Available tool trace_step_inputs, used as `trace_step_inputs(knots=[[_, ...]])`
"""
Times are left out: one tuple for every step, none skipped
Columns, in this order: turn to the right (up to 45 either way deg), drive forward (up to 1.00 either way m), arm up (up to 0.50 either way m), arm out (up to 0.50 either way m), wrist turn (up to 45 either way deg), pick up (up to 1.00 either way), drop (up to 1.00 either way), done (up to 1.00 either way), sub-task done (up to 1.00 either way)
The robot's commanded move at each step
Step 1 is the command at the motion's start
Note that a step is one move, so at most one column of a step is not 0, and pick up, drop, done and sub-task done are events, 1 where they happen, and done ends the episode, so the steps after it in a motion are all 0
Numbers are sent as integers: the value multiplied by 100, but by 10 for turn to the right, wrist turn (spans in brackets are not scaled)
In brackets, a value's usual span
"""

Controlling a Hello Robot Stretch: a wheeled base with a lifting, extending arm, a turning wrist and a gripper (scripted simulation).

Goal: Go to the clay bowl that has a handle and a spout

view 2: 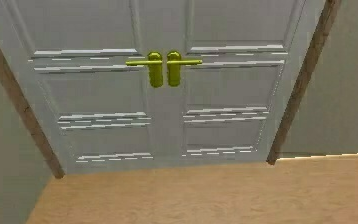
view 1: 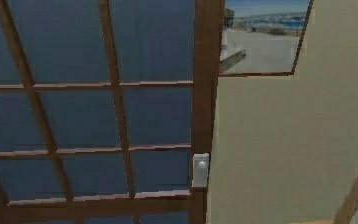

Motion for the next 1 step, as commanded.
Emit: trace_step_inputs(knots=[[-450,0,0,0,0,0,0,0,0]])
